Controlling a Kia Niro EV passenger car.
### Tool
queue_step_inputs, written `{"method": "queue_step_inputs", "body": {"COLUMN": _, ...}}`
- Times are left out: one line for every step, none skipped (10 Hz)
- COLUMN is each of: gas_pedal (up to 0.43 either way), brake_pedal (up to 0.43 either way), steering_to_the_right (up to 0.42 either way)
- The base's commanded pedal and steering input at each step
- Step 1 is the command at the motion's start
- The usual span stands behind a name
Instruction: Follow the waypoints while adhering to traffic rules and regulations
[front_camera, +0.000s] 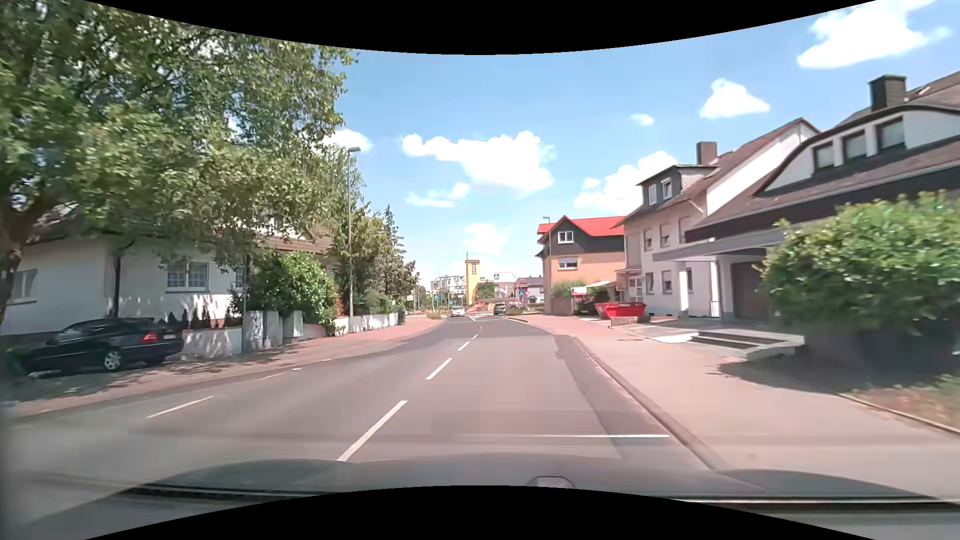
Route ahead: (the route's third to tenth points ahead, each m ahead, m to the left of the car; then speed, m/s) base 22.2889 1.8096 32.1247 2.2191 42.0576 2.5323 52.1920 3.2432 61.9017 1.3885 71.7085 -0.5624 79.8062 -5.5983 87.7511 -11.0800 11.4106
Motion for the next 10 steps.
{"method": "queue_step_inputs", "body": {"gas_pedal": 0.000, "brake_pedal": 0.000, "steering_to_the_right": 0.006}}
{"method": "queue_step_inputs", "body": {"gas_pedal": 0.000, "brake_pedal": 0.000, "steering_to_the_right": 0.006}}
{"method": "queue_step_inputs", "body": {"gas_pedal": 0.000, "brake_pedal": 0.000, "steering_to_the_right": 0.005}}
{"method": "queue_step_inputs", "body": {"gas_pedal": 0.000, "brake_pedal": 0.006, "steering_to_the_right": 0.005}}
{"method": "queue_step_inputs", "body": {"gas_pedal": 0.000, "brake_pedal": 0.012, "steering_to_the_right": 0.003}}
{"method": "queue_step_inputs", "body": {"gas_pedal": 0.000, "brake_pedal": 0.030, "steering_to_the_right": -0.006}}
{"method": "queue_step_inputs", "body": {"gas_pedal": 0.000, "brake_pedal": 0.049, "steering_to_the_right": -0.013}}
{"method": "queue_step_inputs", "body": {"gas_pedal": 0.000, "brake_pedal": 0.067, "steering_to_the_right": -0.016}}
{"method": "queue_step_inputs", "body": {"gas_pedal": 0.000, "brake_pedal": 0.079, "steering_to_the_right": -0.018}}
{"method": "queue_step_inputs", "body": {"gas_pedal": 0.000, "brake_pedal": 0.085, "steering_to_the_right": -0.017}}
